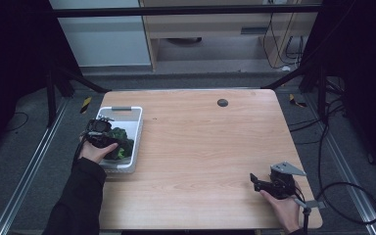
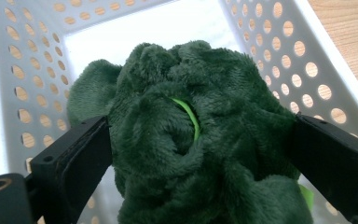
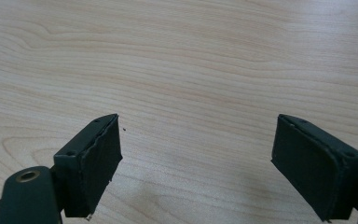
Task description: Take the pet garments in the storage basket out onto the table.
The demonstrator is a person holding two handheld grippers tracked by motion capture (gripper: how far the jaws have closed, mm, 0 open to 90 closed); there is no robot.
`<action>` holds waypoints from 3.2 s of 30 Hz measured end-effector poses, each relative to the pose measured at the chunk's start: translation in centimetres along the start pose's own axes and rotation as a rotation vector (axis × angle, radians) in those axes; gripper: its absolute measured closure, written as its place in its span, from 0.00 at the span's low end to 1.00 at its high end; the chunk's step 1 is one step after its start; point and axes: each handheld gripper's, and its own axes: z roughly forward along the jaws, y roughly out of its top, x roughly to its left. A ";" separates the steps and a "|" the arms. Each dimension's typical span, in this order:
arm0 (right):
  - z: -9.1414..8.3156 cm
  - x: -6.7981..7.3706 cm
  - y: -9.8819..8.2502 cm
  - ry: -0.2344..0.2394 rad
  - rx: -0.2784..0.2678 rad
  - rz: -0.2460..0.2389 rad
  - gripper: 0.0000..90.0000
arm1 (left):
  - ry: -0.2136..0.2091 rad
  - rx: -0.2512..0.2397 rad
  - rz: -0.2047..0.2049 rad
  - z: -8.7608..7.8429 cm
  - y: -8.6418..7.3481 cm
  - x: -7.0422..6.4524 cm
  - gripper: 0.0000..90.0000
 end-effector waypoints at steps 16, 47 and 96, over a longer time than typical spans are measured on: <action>0.1 0.0 0.0 0.004 0.012 0.002 0.17 | -0.037 0.004 -0.030 1.0 -0.5 -0.2 0.44; 0.0 0.0 0.0 -0.001 0.008 -0.004 0.17 | -0.056 -0.137 -0.052 -4.6 -1.3 0.5 0.77; 0.0 0.0 0.1 -0.003 0.004 0.000 0.17 | -0.163 -0.198 0.202 -13.0 0.8 -2.0 0.77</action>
